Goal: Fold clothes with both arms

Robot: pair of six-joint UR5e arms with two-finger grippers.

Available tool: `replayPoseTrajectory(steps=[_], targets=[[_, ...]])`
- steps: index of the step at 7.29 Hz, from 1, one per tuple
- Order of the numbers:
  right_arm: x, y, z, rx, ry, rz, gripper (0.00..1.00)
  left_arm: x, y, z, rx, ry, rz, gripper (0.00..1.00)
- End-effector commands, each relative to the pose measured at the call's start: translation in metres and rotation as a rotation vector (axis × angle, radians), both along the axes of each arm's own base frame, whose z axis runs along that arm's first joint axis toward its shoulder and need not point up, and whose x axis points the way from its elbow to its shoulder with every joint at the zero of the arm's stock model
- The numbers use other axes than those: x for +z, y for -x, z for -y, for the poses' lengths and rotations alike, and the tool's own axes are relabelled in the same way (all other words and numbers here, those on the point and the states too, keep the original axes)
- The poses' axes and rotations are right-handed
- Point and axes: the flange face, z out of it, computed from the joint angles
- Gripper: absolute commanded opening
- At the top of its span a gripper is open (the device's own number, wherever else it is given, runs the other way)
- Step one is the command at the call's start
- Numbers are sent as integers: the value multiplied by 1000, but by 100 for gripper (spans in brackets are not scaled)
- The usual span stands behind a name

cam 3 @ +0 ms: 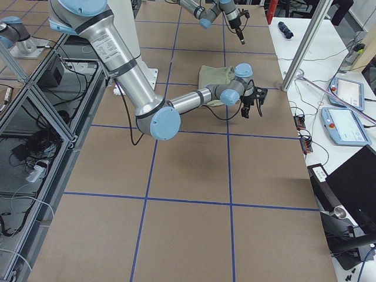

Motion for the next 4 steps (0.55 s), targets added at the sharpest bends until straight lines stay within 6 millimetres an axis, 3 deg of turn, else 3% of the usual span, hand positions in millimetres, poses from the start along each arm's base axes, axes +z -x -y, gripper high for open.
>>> replayPoseTrajectory(steps=[1,3,4], targets=[[79,-115,-8,-176,-75,-23,100,54,115,8,175,-116,89,54],[146,-224,-25,-296,-168,-29,100,126,212,-6,249,-210,208,54],[172,-269,-37,-319,-191,-42,100,147,247,-10,272,-229,263,54]])
